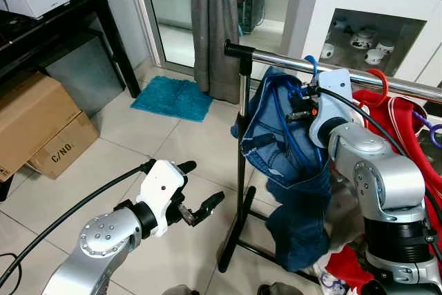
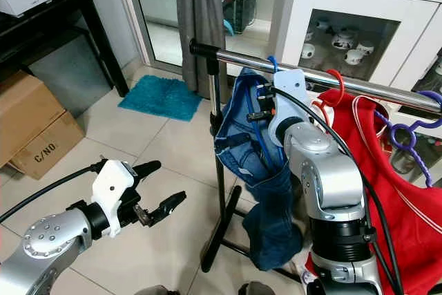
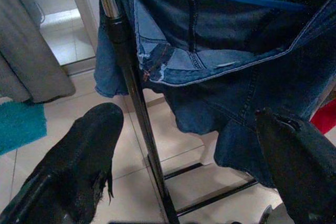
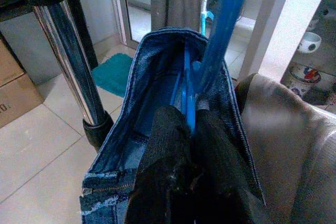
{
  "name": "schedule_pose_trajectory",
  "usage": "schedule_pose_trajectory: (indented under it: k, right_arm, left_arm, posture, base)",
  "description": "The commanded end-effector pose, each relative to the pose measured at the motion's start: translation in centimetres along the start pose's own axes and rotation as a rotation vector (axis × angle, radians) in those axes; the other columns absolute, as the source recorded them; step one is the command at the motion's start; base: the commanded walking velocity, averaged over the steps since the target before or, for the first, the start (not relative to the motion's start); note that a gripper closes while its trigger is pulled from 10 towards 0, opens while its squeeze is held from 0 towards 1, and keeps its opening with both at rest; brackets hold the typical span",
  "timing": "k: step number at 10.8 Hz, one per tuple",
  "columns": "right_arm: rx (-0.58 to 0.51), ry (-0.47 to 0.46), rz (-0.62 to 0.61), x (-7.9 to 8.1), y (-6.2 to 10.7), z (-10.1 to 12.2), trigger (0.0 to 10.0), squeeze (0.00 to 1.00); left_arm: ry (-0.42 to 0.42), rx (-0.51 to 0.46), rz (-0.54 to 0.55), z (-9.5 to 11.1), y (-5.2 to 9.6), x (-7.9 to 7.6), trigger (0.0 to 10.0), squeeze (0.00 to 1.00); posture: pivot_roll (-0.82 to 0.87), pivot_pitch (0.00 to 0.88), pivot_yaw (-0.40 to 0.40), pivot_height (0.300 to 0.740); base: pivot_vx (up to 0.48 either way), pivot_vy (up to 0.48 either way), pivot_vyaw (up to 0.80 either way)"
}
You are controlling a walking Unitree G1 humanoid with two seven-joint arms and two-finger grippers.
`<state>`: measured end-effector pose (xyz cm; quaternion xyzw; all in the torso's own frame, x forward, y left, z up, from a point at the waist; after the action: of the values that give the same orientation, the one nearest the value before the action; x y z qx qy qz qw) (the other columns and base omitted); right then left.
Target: Hang hanger
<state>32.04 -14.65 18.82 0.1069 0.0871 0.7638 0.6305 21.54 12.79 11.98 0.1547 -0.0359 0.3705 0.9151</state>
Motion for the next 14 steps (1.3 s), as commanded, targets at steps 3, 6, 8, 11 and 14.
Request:
schedule_pose_trajectory:
  k: [3,6,8,11,14]
  right_arm:
    - [-0.083,0.006,0.029,0.4,0.3,0.7,0.0,0.00]
    - [-0.285,0.040,0.052,-0.1,2.0,2.9,0.0,0.00]
    - [-0.222,0.160,0.150,0.9,3.4,1.9,0.0,0.00]
    - [-0.173,0.110,0.140,0.7,4.1,-1.4,0.0,0.00]
    - [-0.177,0.019,0.101,0.3,5.0,-4.4,0.0,0.00]
  left_arm:
    - [-0.008,0.006,0.054,-0.2,-0.2,0.3,10.0,0.00]
    - [0.021,-0.045,0.214,0.7,-0.7,2.0,10.0,0.00]
    - [0.032,-0.064,0.278,0.8,-0.8,2.1,10.0,0.00]
    - [0.081,-0.072,0.366,0.2,-0.5,1.9,10.0,0.00]
    - [0.122,-0.066,0.361,-0.3,-0.7,0.6,10.0,0.00]
  posture:
    - [-0.02,0.038,0.061,0.740]
    - [-0.02,0.016,0.048,0.740]
    - [-0.03,0.007,0.048,0.740]
    - [-0.03,0.016,0.024,0.740]
    - [-0.06,0.010,0.021,0.740]
  base:
    - [0.000,0.000,0.00]
    - [0.000,0.000,0.00]
    - [0.000,0.000,0.00]
    - [0.000,0.000,0.00]
    - [-0.340,0.000,0.00]
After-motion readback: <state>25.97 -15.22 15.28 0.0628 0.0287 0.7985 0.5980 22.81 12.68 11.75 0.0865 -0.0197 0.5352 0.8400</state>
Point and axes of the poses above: a point about 5 cm out from each wrist's last joint towards the gripper, its own y axis pointing back from the gripper into the wrist, its own z axis along the axis of the wrist's last joint, x = y × z, the point moved 1 cm from there along -y, pointing out of the wrist towards the gripper, and after that the axes turned 6 degrees about -y, right-handed, at the moved point
